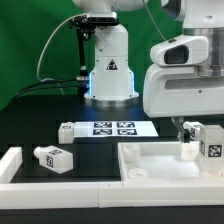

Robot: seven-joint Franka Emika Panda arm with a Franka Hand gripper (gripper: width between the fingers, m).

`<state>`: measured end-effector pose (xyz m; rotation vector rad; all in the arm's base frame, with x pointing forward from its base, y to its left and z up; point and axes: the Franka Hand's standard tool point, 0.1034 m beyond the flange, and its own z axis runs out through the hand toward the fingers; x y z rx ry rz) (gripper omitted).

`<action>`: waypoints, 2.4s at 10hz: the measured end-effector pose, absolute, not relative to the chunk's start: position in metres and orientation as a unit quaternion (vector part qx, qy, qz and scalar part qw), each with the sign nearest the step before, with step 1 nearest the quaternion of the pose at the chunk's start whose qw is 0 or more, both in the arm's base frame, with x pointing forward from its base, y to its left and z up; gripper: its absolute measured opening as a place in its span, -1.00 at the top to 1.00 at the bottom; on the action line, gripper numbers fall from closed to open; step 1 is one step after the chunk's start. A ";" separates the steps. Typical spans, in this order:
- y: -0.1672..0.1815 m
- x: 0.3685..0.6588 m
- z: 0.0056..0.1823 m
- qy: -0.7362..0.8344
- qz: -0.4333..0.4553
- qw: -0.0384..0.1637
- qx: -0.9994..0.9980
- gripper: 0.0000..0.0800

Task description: Assemble one leg

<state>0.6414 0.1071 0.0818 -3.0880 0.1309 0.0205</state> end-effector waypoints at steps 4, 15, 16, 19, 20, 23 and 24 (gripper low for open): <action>0.108 0.641 0.081 0.154 0.010 0.025 -0.988 0.30; 0.112 0.639 0.079 0.701 -0.010 0.057 -0.711 0.29; 0.113 0.638 0.078 0.695 -0.010 0.056 -0.717 0.04; 0.108 0.638 0.080 0.531 -0.016 0.047 -0.846 -0.53; 0.111 0.638 0.080 0.475 -0.020 0.048 -0.878 -0.60; 0.113 0.637 0.080 0.396 -0.033 0.048 -0.916 -0.62; 0.113 0.637 0.079 0.339 -0.037 0.044 -0.939 -0.62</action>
Offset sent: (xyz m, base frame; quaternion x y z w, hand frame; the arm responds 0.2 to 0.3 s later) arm 0.0000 0.0000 0.0000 0.0000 0.0000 0.1938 0.9810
